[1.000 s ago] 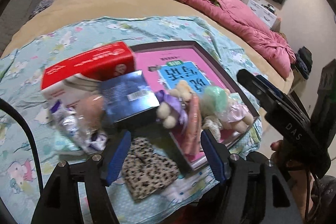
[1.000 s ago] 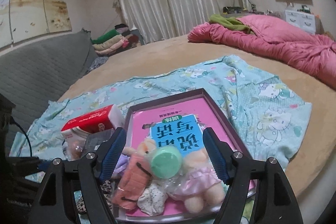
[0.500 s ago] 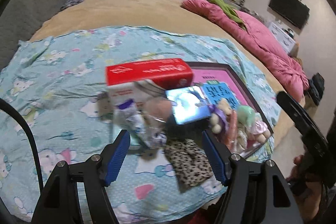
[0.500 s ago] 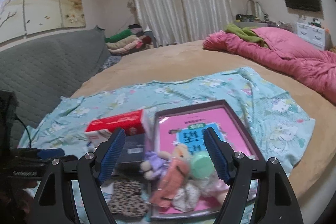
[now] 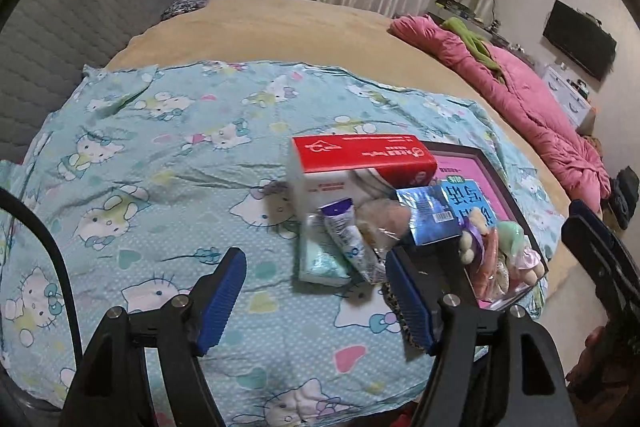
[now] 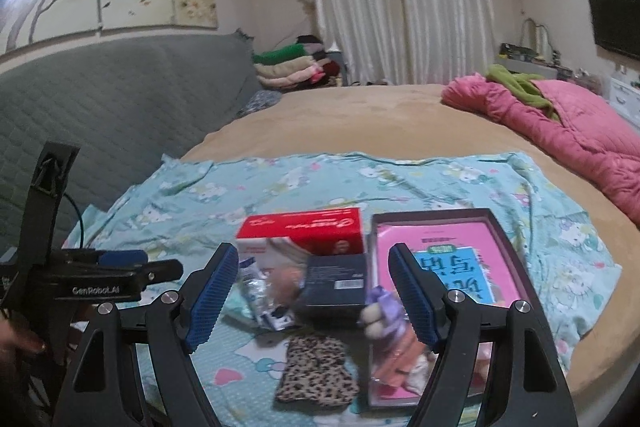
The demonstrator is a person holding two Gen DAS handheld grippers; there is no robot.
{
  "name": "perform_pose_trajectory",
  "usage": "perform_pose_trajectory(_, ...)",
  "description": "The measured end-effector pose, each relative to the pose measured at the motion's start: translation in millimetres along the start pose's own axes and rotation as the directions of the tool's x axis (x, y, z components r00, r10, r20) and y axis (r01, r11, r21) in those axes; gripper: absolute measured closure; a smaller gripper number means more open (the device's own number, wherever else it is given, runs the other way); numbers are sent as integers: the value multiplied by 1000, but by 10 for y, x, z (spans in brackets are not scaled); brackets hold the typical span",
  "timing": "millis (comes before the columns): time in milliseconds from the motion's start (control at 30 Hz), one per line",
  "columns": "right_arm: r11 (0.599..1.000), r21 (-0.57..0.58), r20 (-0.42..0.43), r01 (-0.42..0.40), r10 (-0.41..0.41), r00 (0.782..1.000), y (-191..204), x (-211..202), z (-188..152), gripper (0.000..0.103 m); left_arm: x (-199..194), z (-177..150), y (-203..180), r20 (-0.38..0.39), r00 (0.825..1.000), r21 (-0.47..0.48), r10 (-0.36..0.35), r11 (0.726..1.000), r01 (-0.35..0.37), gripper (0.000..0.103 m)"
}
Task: Organize soft objects
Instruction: 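Withdraw both open tools from the tray back toward the pile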
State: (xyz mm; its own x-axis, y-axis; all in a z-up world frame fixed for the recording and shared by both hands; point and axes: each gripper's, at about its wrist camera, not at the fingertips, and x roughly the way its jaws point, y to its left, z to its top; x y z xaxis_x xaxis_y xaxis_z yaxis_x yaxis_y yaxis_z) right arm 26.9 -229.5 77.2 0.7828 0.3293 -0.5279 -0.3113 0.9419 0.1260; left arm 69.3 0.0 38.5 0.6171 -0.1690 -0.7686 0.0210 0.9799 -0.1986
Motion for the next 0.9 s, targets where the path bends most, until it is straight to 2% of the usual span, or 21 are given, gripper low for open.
perform_pose_trajectory(167, 1000, -27, -24, -6, 5, 1000, 143, 88, -36, 24, 65, -61, 135, -15, 1000, -16, 5, 1000, -6, 31)
perform_pose_trajectory(400, 997, -81, -120, -3, -6, 993, 299, 355, -257, 24, 282, -176, 233, -48, 999, -36, -18, 999, 16, 31)
perform_pose_trajectory(567, 997, -81, -166, 4, -18, 986, 284, 546, -390, 24, 516, -268, 257, -86, 996, -44, -35, 999, 31, 31)
perform_pose_trajectory(900, 995, -90, -200, 37, -55, 978, 216, 836, -459, 24, 958, -266, 267, -147, 985, -56, -92, 995, 84, 31)
